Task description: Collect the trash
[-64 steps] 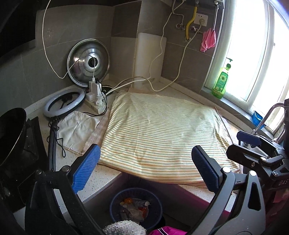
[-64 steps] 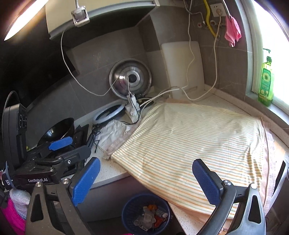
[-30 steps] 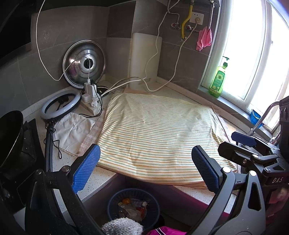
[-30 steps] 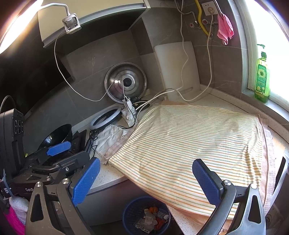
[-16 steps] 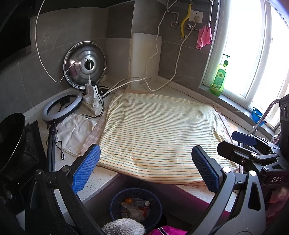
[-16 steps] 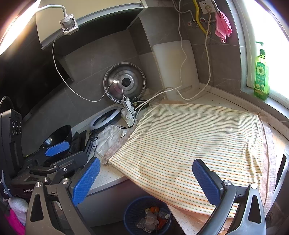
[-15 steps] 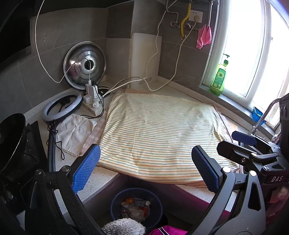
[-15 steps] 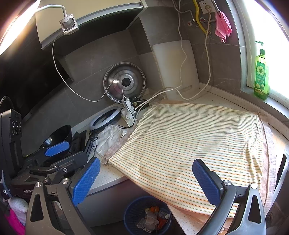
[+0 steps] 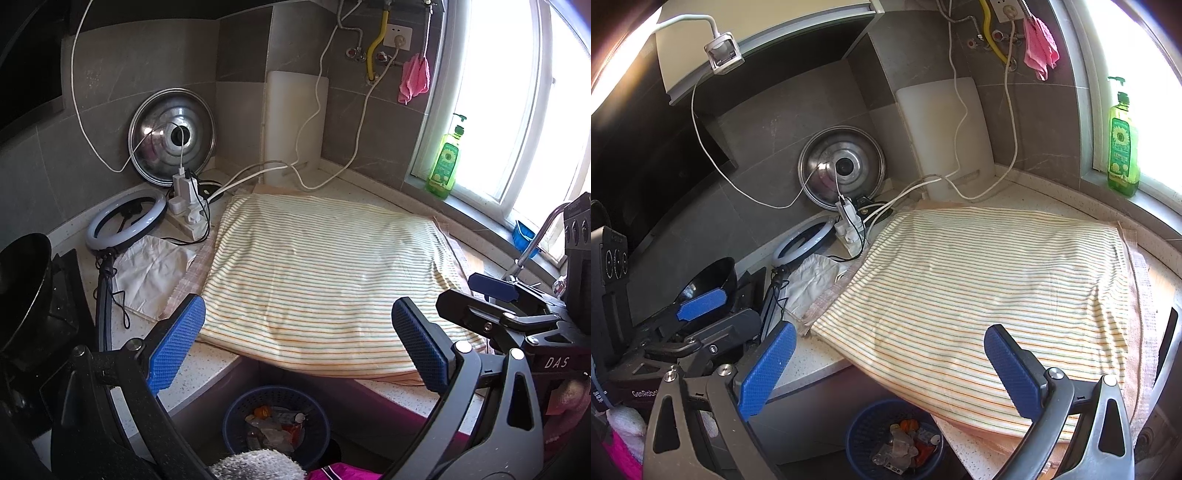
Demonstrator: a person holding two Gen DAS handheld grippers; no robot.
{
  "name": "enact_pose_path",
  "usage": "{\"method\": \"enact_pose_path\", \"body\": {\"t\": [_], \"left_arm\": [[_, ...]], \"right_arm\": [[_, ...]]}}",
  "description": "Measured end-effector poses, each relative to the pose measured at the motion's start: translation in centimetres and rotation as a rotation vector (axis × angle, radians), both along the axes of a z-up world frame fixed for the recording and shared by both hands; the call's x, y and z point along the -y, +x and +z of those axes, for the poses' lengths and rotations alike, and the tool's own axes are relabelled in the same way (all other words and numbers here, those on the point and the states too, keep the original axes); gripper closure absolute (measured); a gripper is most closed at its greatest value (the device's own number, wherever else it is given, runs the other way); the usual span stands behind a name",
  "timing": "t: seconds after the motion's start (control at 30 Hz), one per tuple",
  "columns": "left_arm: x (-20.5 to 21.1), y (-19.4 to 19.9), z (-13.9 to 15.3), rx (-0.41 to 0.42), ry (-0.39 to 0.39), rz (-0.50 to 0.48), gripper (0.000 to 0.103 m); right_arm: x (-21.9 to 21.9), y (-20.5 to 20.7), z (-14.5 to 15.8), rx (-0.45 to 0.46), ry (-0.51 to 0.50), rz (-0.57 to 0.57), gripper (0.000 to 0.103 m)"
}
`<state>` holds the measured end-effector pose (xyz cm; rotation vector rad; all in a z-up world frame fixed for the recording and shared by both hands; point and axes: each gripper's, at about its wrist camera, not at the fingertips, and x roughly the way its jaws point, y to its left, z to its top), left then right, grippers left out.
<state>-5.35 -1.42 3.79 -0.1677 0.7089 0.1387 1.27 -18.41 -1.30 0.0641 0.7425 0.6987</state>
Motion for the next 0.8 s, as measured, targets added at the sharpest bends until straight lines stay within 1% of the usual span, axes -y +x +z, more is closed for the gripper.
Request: {"method": "enact_pose_path", "body": {"t": [0.67, 0.8], "left_arm": [[0.41, 0.04, 0.00, 0.000, 0.003, -0.010, 0.001], [0.30, 0.23, -0.21, -0.010, 0.003, -0.014, 0.001]], "right_arm": [[0.65, 0.05, -0.46, -0.026, 0.014, -0.019, 0.000], [0.80, 0.06, -0.65, -0.035, 0.016, -0.024, 0.000]]}}
